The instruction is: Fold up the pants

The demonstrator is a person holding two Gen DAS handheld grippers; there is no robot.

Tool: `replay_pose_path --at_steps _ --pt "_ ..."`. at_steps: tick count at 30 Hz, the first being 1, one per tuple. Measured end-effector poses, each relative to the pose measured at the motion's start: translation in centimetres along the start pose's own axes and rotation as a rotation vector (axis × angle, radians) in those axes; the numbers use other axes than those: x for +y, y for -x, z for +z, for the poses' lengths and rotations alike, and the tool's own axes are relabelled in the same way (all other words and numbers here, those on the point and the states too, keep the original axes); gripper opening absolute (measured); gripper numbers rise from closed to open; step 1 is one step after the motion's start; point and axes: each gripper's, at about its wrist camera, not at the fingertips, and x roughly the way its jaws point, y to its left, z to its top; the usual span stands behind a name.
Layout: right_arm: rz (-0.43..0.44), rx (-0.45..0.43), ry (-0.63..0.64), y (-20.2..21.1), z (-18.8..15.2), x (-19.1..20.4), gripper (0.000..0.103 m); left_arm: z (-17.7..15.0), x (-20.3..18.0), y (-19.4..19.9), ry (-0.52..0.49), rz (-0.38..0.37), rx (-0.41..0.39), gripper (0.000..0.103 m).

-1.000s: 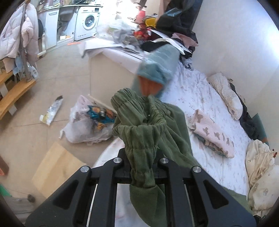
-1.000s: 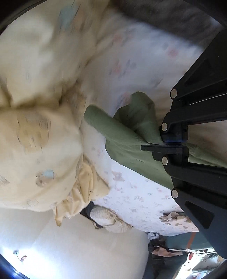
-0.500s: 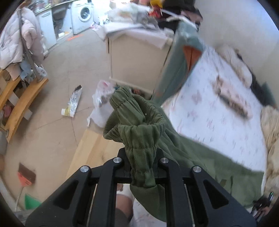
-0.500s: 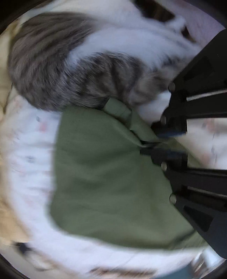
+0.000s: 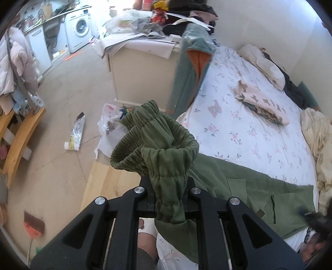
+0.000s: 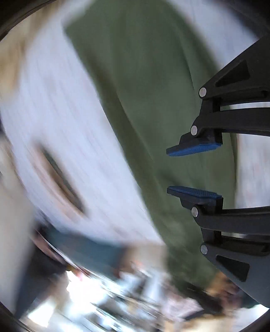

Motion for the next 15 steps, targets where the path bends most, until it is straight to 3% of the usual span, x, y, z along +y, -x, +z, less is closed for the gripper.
replay_pose_path --at_steps 3,6,8,10,15 --pt "0.115 0.143 0.091 -8.8 -2.6 6.6 0.021 -0.2 -0.5 0.1 -0.027 0.0 -0.005 0.01" --pt "0.124 0.252 0.165 -15.3 -4.8 10.1 0.02 -0.3 -0.6 0.0 -0.028 -0.024 0.005 0.01" --pt "0.056 0.312 0.195 -18.7 -6.8 11.0 0.018 -0.6 -0.9 -0.6 -0.04 -0.051 0.041 0.01" --pt "0.0 0.319 0.221 -20.1 -7.5 10.9 0.014 -0.9 -1.6 -1.7 -0.071 -0.068 0.099 0.01" --pt "0.062 0.302 0.184 -17.8 -6.6 9.7 0.013 -1.0 -3.0 -1.1 -0.134 -0.045 0.06 0.01"
